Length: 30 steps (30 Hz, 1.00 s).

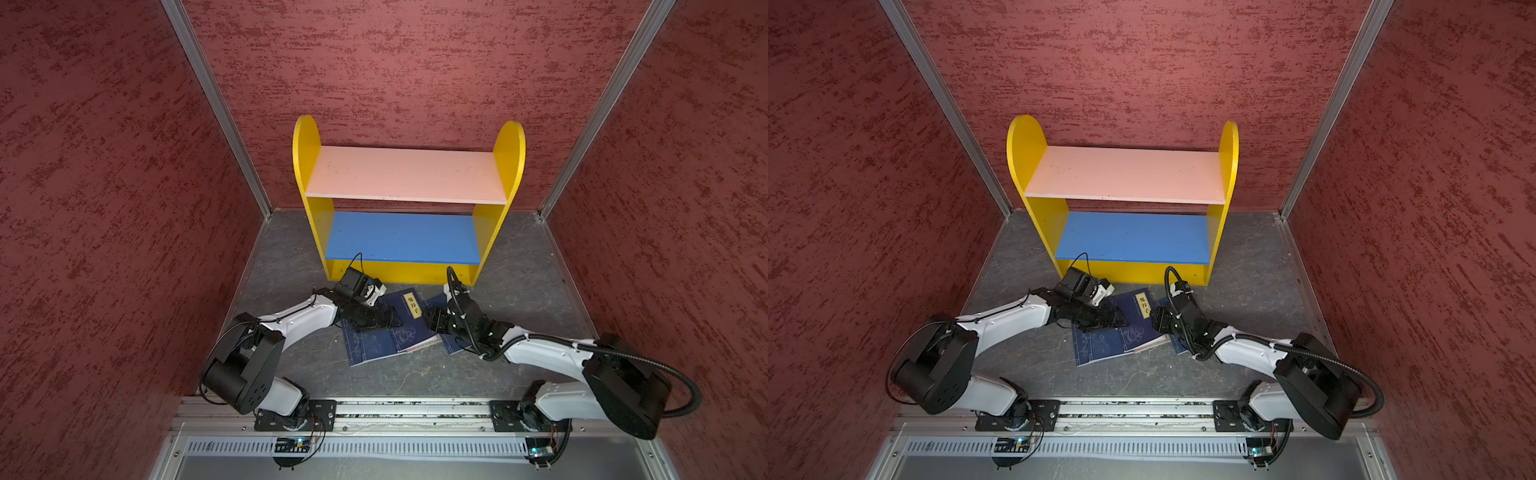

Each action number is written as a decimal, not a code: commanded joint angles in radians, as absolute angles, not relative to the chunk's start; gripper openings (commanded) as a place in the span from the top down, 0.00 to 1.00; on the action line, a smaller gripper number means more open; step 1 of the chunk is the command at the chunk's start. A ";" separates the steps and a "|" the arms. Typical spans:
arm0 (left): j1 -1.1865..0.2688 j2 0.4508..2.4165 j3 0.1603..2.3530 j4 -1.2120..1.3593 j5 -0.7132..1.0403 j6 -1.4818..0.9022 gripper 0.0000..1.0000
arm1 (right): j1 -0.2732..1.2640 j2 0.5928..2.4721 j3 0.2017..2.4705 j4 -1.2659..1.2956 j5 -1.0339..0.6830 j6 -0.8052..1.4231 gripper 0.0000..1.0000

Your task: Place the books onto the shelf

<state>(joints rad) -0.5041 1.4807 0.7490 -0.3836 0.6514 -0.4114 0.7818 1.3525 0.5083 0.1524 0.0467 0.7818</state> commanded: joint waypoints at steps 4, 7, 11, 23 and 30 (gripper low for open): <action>-0.503 1.526 0.743 -0.372 0.685 -0.430 0.03 | 0.787 1.408 0.566 0.177 0.032 0.754 0.35; -0.503 1.527 0.730 -0.353 0.693 -0.437 0.02 | 0.787 1.436 0.583 0.171 0.020 0.747 0.35; -0.503 1.530 0.732 -0.340 0.710 -0.451 0.02 | 0.789 1.448 0.586 0.182 0.000 0.745 0.35; -0.486 1.549 0.745 -0.305 0.731 -0.476 0.03 | 0.810 1.529 0.600 0.219 -0.068 0.753 0.37; -0.478 1.539 0.748 -0.303 0.742 -0.483 0.07 | 0.830 1.554 0.624 0.218 -0.108 0.753 0.37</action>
<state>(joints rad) -0.4858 1.5330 0.7479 -0.3134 0.7425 -0.4816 0.8135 1.5417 0.5919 0.1905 -0.0700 0.7517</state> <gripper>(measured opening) 0.930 0.626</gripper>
